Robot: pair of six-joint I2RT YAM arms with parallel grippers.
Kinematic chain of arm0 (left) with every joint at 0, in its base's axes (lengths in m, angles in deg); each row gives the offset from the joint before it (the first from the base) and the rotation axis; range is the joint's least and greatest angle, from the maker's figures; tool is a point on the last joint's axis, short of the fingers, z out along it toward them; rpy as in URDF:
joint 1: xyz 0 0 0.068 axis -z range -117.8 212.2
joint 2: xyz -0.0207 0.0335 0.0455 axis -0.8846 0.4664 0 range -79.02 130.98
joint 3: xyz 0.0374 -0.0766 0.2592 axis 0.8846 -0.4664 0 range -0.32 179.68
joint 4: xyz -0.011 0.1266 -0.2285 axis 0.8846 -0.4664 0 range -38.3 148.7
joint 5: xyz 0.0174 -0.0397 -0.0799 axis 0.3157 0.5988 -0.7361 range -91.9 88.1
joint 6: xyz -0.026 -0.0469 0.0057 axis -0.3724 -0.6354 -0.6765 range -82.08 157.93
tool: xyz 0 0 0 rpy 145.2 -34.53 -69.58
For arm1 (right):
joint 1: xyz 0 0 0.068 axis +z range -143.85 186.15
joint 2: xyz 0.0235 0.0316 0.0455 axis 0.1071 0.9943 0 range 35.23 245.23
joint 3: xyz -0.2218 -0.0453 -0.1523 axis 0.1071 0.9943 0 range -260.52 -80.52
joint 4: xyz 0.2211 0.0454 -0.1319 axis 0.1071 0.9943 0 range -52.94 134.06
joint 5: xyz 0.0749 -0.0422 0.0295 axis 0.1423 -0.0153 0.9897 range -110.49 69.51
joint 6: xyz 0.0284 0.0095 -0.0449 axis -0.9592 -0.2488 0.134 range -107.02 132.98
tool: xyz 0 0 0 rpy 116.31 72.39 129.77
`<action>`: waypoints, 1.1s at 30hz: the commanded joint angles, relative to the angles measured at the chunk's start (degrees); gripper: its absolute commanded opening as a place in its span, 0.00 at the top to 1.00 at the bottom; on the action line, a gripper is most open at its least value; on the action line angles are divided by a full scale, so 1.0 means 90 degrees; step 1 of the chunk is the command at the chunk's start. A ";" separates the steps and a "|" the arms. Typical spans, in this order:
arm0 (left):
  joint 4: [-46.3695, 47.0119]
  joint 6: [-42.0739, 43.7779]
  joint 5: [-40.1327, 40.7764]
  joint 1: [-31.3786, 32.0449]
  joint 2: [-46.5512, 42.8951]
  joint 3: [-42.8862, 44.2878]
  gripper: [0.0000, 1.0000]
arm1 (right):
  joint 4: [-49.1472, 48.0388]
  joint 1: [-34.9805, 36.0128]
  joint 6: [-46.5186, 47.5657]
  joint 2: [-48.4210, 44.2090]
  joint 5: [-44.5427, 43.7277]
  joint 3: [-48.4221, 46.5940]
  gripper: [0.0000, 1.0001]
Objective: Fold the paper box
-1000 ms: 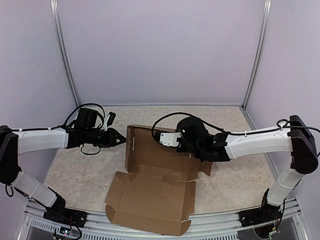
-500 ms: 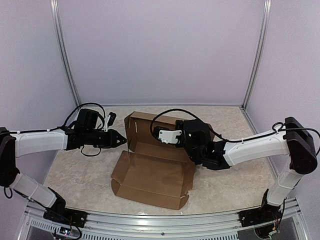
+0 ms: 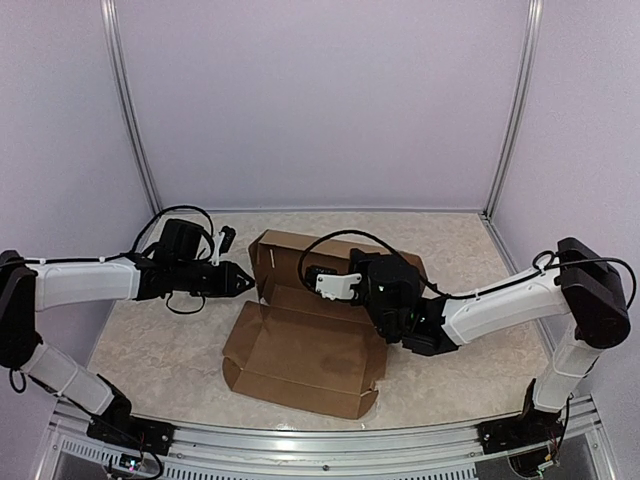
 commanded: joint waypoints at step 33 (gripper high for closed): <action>0.0793 0.0670 0.2791 0.1280 0.0840 0.0722 0.54 | 0.1108 0.0209 -0.1304 0.0037 -0.0067 0.0086 1.00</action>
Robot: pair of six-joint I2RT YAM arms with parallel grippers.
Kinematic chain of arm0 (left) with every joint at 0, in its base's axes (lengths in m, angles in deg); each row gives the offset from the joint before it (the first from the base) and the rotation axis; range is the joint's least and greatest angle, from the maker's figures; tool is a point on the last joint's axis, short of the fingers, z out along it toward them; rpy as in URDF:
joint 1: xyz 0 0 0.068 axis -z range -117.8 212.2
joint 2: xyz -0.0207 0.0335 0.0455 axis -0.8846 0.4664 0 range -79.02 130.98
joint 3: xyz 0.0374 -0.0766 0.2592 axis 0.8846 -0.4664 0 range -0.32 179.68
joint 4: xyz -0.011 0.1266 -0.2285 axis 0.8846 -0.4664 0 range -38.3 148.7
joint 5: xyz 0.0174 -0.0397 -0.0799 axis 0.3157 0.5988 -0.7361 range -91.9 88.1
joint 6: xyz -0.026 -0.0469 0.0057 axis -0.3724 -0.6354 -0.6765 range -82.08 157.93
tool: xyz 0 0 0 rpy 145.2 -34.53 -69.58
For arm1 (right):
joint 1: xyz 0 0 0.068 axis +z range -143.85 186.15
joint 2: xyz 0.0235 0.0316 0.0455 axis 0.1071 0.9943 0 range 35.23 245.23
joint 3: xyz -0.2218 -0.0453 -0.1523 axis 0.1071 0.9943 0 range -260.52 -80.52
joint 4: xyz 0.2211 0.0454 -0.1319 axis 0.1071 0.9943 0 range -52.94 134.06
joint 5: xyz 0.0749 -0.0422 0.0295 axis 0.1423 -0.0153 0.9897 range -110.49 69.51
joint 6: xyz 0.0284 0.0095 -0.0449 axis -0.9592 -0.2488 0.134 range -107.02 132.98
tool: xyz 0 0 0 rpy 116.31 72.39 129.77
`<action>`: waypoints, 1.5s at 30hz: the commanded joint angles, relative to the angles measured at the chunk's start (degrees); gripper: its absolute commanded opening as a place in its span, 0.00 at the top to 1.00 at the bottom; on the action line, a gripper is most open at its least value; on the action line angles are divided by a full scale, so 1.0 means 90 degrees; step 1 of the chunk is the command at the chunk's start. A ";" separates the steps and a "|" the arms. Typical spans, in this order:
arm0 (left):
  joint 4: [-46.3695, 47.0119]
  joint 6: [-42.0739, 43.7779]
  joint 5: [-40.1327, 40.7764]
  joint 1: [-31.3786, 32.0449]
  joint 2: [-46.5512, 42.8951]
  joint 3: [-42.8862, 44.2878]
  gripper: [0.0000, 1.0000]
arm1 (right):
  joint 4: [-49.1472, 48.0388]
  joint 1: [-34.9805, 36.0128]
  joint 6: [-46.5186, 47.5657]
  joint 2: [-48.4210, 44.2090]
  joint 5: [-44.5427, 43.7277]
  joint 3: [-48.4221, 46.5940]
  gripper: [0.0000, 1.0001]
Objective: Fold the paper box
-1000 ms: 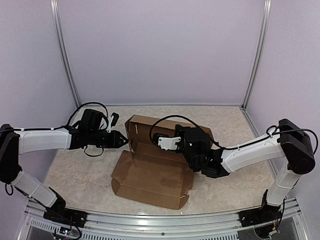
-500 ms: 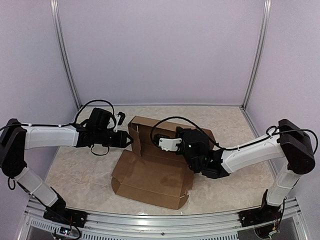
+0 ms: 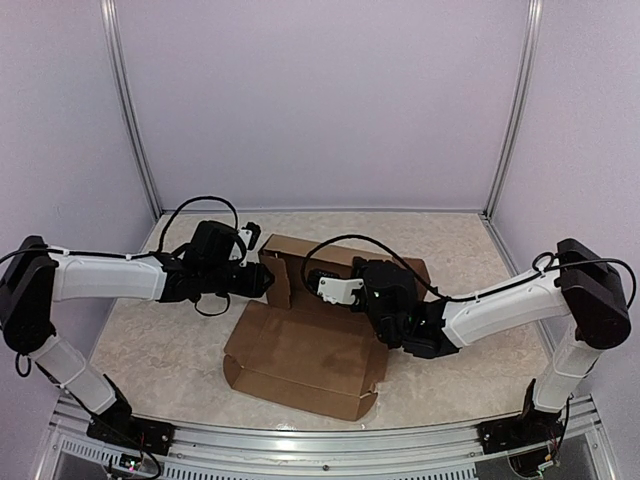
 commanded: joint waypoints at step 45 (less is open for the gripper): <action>0.1567 0.0015 0.1829 0.0646 0.0487 -0.0177 0.90 | 0.2417 0.0229 -0.1737 0.0669 0.0065 -0.0900 1.00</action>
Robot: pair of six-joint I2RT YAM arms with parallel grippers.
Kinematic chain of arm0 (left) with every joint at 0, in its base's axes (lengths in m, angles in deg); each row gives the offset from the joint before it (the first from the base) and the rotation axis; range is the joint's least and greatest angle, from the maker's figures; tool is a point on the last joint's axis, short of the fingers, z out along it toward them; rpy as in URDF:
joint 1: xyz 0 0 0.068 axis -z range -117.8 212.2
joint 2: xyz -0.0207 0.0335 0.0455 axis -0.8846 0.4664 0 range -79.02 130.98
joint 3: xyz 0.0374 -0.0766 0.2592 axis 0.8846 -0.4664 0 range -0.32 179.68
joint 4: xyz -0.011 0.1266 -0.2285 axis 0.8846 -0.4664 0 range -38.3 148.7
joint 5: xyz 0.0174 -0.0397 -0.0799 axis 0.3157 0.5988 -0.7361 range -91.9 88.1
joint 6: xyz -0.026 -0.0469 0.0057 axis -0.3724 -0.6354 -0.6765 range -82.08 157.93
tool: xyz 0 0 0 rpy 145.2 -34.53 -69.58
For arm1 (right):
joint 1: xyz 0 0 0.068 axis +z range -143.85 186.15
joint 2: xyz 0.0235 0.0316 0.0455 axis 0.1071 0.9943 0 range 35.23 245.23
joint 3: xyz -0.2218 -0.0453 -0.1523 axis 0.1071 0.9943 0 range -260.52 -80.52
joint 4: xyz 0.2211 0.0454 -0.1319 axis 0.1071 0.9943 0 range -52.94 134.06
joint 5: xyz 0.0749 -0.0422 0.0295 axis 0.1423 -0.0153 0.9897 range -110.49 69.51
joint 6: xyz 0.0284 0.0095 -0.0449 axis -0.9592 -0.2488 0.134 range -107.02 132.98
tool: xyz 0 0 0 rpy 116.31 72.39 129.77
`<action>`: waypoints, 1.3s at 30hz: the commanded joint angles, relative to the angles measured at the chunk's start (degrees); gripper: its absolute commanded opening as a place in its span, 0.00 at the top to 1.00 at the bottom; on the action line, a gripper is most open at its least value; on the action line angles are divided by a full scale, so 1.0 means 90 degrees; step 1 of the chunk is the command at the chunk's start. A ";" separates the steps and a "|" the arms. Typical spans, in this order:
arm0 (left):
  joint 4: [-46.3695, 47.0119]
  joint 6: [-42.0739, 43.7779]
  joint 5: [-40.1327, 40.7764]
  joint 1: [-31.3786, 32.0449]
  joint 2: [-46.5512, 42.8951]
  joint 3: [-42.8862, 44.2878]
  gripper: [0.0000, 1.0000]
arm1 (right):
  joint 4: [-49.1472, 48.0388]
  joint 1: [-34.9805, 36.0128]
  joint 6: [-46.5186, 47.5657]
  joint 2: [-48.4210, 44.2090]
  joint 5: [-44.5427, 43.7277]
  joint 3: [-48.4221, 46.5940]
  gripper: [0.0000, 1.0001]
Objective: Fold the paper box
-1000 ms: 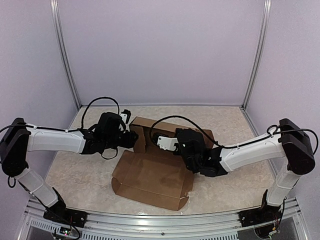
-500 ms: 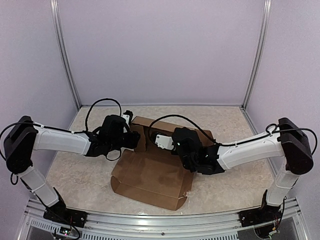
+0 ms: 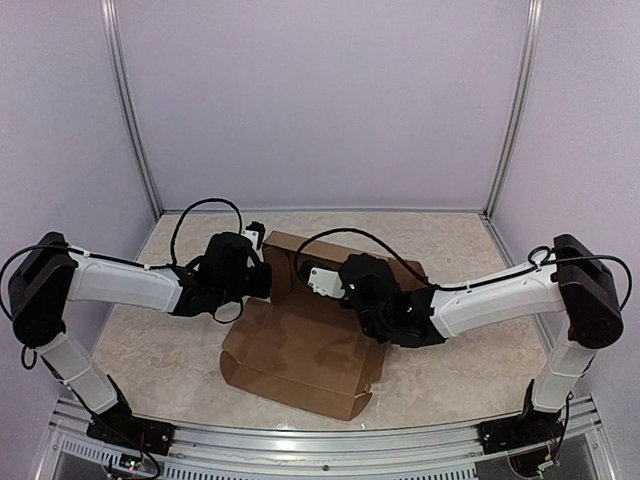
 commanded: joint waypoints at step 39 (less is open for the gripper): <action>0.0551 0.0591 -0.0669 -0.0378 0.0813 0.0490 0.62 | 0.1747 0.0174 -0.1749 0.0111 0.0590 -0.0006 1.00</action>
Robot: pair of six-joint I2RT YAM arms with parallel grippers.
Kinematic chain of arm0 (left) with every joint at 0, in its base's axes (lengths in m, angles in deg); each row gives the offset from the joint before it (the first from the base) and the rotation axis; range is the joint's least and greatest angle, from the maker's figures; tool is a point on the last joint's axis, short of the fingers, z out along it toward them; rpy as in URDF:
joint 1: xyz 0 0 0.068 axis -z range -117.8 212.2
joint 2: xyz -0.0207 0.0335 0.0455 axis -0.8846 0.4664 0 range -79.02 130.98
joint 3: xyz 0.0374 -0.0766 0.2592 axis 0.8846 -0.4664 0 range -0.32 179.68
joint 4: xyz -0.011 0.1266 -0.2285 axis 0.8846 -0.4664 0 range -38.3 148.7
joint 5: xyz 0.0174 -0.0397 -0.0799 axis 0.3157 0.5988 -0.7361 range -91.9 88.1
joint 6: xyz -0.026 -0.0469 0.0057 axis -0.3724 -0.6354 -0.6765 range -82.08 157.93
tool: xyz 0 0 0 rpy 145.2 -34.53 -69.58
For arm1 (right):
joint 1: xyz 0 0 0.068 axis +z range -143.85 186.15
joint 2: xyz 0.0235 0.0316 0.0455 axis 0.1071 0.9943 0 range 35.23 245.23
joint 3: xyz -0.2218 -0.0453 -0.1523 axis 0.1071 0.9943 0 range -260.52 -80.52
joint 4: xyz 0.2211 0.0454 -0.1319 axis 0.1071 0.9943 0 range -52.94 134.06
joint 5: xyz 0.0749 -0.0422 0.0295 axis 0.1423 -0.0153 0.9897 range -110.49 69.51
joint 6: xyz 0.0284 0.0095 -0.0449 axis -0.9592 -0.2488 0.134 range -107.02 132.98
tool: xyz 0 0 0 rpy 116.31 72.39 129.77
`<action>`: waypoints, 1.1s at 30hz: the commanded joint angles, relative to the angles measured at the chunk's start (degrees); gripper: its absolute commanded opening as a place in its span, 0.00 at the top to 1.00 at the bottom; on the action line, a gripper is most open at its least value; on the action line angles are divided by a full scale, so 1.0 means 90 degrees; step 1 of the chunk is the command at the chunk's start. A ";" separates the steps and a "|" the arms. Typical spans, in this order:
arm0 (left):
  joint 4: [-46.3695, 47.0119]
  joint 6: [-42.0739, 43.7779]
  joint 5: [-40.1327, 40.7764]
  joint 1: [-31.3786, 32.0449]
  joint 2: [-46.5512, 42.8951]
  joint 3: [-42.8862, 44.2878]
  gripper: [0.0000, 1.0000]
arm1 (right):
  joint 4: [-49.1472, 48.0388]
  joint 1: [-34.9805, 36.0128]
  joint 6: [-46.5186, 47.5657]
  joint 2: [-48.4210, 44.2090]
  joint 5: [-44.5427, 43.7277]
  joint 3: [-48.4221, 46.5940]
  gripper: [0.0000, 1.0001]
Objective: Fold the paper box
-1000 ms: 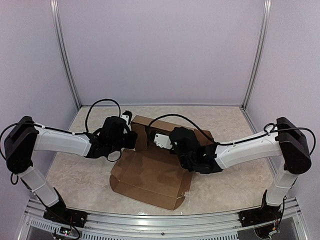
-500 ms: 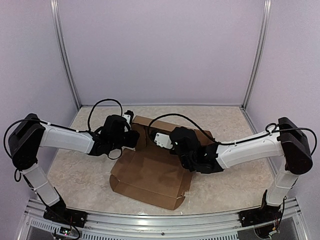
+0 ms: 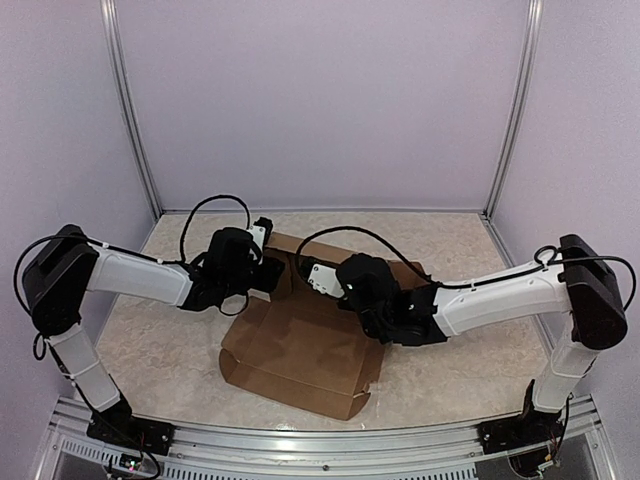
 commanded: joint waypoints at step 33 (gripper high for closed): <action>-0.0849 0.0595 0.0192 0.0262 0.0164 0.0745 1.00 | 0.3370 -0.0032 -0.3298 -0.0593 0.3324 -0.1209 0.36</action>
